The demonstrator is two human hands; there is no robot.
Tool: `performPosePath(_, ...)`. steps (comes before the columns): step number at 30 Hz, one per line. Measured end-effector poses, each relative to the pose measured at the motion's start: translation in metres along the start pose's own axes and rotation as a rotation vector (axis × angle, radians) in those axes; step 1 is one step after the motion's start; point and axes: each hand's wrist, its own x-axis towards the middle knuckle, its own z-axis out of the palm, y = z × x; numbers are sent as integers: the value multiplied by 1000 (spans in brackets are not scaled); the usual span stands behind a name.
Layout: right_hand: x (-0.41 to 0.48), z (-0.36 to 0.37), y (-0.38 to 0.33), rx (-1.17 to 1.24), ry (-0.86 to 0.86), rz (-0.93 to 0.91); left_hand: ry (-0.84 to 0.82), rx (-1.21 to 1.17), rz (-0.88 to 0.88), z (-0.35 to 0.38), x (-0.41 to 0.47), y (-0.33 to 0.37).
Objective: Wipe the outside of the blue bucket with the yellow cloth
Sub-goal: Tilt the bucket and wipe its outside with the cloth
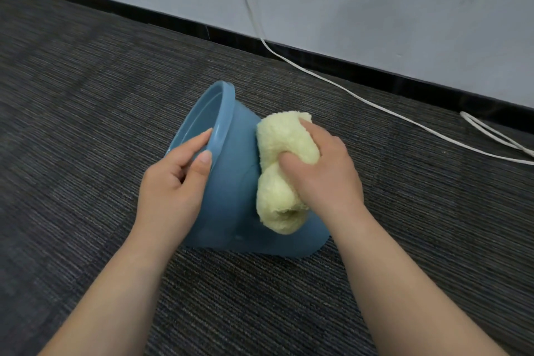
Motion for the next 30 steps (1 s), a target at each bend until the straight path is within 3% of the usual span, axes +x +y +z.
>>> performPosePath(7,-4,-11,37,91,99,200,-13,-7,31,2,1,2)
performPosePath(10,-24,8,19,-5,179,82,-11,12,32,4,4,2)
performPosePath(14,-65,40,-4,13,147,-122,10,58,44,1,5,-3)
performPosePath(20,-77,51,4,12,73,-116,-2,69,64,6,3,1)
performPosePath(25,-71,47,16,-35,112,-126,28,47,98,4,1,-1)
performPosePath(27,-62,42,31,-59,141,-68,45,46,93,1,3,-3)
performPosePath(30,-45,29,63,99,242,215,62,8,49,-2,4,-7)
